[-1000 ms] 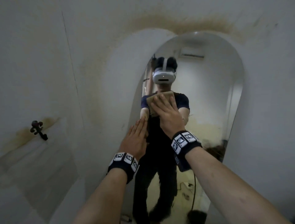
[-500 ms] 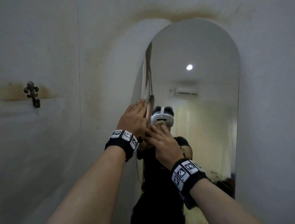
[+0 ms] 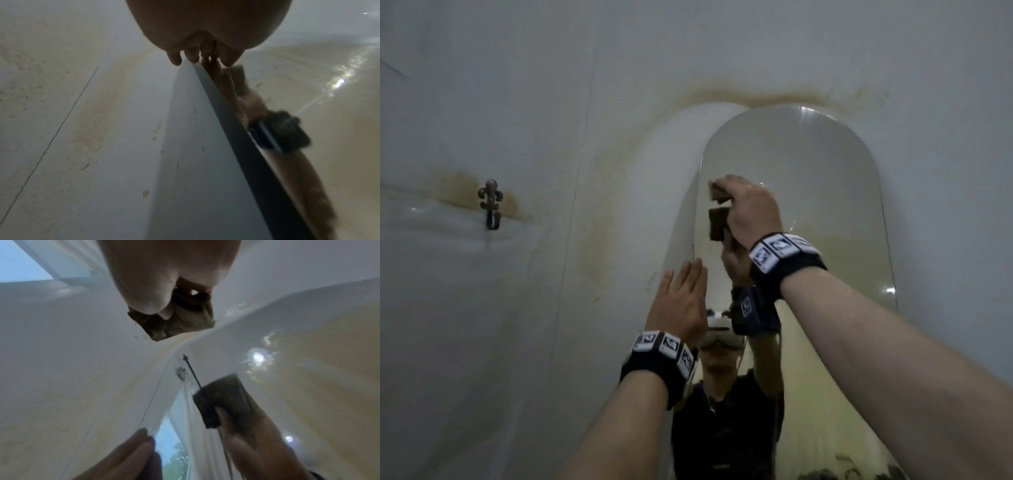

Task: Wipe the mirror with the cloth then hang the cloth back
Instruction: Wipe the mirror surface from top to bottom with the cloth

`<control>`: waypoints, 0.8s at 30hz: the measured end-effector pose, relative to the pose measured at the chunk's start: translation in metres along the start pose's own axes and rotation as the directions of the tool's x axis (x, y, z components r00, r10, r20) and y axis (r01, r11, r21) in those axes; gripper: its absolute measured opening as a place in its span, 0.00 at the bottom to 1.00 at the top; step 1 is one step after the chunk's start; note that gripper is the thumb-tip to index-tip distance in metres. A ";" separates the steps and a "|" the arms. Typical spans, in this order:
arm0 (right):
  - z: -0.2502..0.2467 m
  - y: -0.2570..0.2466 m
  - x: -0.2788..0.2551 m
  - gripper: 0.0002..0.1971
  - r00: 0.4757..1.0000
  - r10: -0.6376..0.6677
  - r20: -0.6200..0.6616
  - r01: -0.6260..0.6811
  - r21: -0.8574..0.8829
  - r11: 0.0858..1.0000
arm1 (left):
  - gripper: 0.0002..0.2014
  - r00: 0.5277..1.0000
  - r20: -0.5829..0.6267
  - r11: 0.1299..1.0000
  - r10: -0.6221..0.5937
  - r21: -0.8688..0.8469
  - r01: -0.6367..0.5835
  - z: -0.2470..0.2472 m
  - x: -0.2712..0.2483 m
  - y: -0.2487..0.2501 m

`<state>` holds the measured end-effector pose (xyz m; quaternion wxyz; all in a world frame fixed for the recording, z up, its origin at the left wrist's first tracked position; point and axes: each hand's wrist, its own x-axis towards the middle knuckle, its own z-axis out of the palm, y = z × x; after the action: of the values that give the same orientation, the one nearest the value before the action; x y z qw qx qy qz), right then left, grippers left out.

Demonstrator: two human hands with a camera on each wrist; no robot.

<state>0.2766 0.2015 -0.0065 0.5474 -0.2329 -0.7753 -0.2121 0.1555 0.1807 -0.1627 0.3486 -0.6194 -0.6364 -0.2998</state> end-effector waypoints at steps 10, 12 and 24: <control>0.053 -0.020 -0.155 0.27 0.900 -0.102 0.424 0.167 -0.118 0.979 | 0.24 0.935 -0.315 0.966 -0.162 -0.243 0.085 -0.022 -0.028 -0.004; 0.057 -0.029 -0.199 0.24 0.886 -0.154 0.438 0.212 -0.086 0.974 | 0.24 0.979 -0.150 0.966 -0.137 -0.239 0.099 -0.022 -0.028 -0.003; -0.007 -0.014 -0.232 0.21 0.727 -0.071 0.683 -0.062 0.169 0.984 | 0.39 0.979 0.198 0.996 -0.045 -0.072 0.061 0.000 -0.039 0.016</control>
<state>0.3417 0.1562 -0.2254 0.2401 -0.2425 -0.9391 -0.0413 0.1707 0.1587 -0.1950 0.2518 -0.6418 -0.6718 -0.2710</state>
